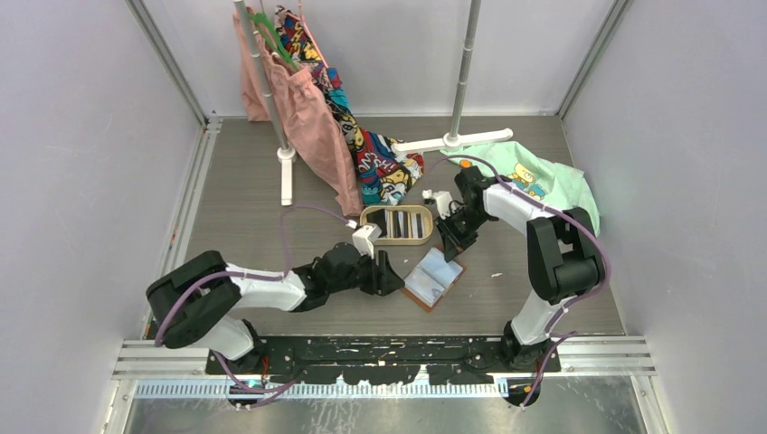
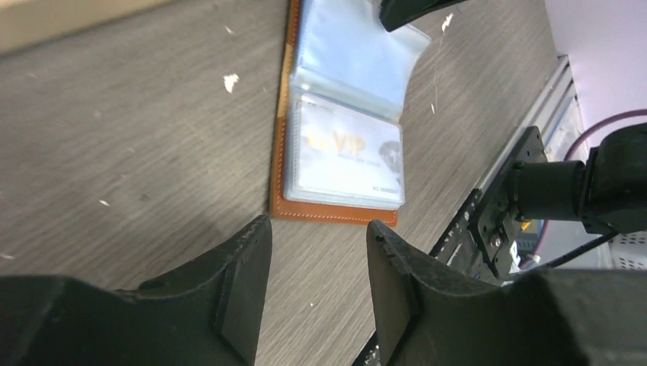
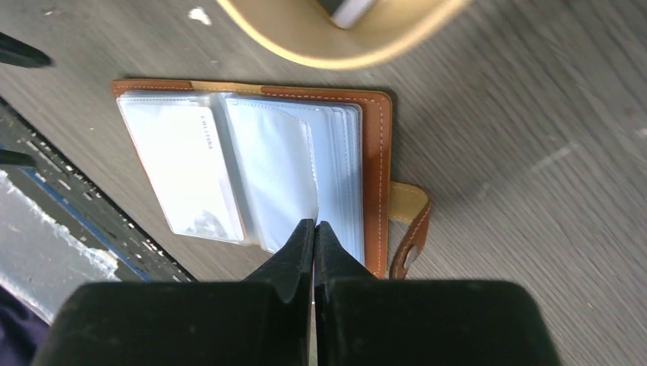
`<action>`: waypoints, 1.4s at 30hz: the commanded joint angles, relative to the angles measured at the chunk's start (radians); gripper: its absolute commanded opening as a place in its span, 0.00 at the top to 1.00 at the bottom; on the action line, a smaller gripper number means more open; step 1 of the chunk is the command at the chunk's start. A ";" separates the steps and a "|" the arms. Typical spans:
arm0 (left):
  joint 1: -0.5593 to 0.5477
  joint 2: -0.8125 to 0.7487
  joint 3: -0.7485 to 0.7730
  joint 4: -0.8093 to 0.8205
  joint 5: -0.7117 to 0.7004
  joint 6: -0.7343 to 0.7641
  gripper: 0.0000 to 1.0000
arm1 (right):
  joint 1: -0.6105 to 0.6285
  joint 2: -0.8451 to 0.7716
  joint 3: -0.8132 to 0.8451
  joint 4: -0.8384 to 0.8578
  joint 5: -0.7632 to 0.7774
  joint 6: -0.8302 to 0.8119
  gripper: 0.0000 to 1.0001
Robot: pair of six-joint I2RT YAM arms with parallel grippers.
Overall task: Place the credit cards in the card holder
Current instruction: Pick up the credit card from the storage box.
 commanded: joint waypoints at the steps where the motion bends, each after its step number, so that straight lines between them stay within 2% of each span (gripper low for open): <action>1: 0.040 -0.080 0.067 -0.161 -0.056 0.091 0.51 | -0.052 -0.069 -0.006 0.041 0.057 0.024 0.99; 4: 0.082 -0.118 0.066 -0.198 -0.060 0.106 0.51 | -0.094 -0.093 -0.008 0.028 0.052 0.003 0.97; 5: 0.099 -0.134 0.065 -0.208 -0.061 0.113 0.51 | -0.110 -0.104 -0.007 0.022 0.044 -0.009 0.93; 9: 0.153 -0.195 0.077 -0.274 -0.061 0.165 0.51 | -0.139 -0.206 0.002 0.020 0.013 -0.066 0.74; 12: 0.188 -0.233 0.089 -0.316 -0.073 0.209 0.50 | -0.137 -0.310 0.015 0.081 -0.015 -0.085 0.57; 14: 0.216 -0.253 0.091 -0.326 -0.071 0.226 0.46 | -0.129 -0.370 0.023 0.163 -0.035 -0.083 0.42; 15: 0.233 -0.264 0.089 -0.326 -0.069 0.231 0.44 | -0.126 -0.391 0.023 0.240 -0.050 -0.084 0.28; 16: 0.249 -0.275 0.086 -0.326 -0.068 0.235 0.41 | -0.124 -0.405 0.020 0.301 -0.085 -0.085 0.09; 17: 0.269 -0.286 0.081 -0.323 -0.067 0.238 0.37 | -0.124 -0.405 0.017 0.357 -0.126 -0.079 0.02; 19: 0.297 -0.309 0.068 -0.312 -0.074 0.238 0.30 | -0.124 -0.355 0.049 0.431 -0.256 0.014 0.01; 21: 0.324 -0.326 0.061 -0.309 -0.075 0.230 0.23 | -0.116 -0.235 0.141 0.424 -0.408 0.134 0.01; 22: 0.335 -0.334 0.059 -0.306 -0.065 0.228 0.22 | -0.100 -0.193 0.176 0.437 -0.440 0.201 0.00; 23: 0.345 -0.339 0.058 -0.302 -0.052 0.226 0.22 | -0.063 -0.169 0.192 0.450 -0.424 0.242 0.01; 25: 0.358 -0.340 0.047 -0.284 -0.027 0.219 0.22 | 0.012 -0.164 0.170 0.496 -0.288 0.267 0.01; 27: 0.367 -0.330 0.038 -0.263 -0.014 0.208 0.23 | 0.056 -0.153 0.135 0.575 -0.180 0.380 0.01; 30: 0.378 -0.308 0.028 -0.219 -0.003 0.184 0.24 | 0.061 -0.096 0.110 0.649 -0.130 0.528 0.02; 33: 0.384 -0.278 0.024 -0.187 0.008 0.169 0.26 | 0.062 -0.047 0.090 0.677 -0.083 0.581 0.05; 37: 0.390 -0.221 0.033 -0.155 0.027 0.152 0.28 | 0.062 0.019 0.096 0.677 -0.042 0.673 0.17; 42: 0.402 -0.169 0.052 -0.147 0.036 0.144 0.29 | 0.062 0.064 0.095 0.684 -0.042 0.722 0.19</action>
